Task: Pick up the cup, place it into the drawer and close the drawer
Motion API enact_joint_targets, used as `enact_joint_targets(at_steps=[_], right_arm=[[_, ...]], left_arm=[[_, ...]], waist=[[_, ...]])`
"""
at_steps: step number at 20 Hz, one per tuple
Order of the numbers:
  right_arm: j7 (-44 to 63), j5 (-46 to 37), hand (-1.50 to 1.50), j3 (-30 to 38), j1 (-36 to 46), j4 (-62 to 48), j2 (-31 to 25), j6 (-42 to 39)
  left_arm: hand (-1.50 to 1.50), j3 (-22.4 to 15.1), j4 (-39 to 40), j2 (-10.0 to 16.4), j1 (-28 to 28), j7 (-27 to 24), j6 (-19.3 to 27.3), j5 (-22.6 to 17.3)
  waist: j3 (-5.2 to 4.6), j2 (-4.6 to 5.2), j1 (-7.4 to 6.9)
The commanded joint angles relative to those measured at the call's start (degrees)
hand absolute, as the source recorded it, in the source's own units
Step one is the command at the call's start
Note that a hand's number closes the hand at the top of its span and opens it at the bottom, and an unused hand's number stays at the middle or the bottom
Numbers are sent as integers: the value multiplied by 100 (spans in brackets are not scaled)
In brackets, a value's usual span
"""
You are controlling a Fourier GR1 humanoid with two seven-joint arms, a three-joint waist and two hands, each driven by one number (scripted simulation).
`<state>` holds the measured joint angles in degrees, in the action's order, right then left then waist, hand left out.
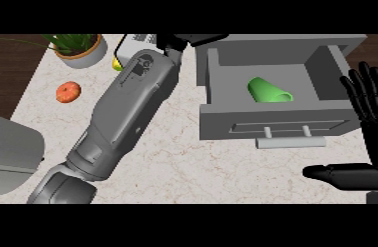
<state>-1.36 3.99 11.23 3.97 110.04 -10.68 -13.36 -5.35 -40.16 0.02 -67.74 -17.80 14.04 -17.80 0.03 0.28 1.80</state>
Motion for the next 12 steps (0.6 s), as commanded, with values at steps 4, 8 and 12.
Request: enact_joint_targets(at_steps=[4, 8, 12], right_arm=[[-148, -277, -150, -157, 370, -439, 99, 136], [-359, -181, -150, -81, 169, -396, 109, 42], [-87, 49, -150, 22, 197, -208, -24, -73]], left_arm=[[150, -1083, 645, -2, -377, -54, 614, -847], [150, -1417, 1144, -2, -389, -437, 546, -1281], [150, -1719, 1386, -2, -548, -217, 803, -1356]], waist=[[2, 18, 66], [4, 53, 212], [3, 35, 177]])
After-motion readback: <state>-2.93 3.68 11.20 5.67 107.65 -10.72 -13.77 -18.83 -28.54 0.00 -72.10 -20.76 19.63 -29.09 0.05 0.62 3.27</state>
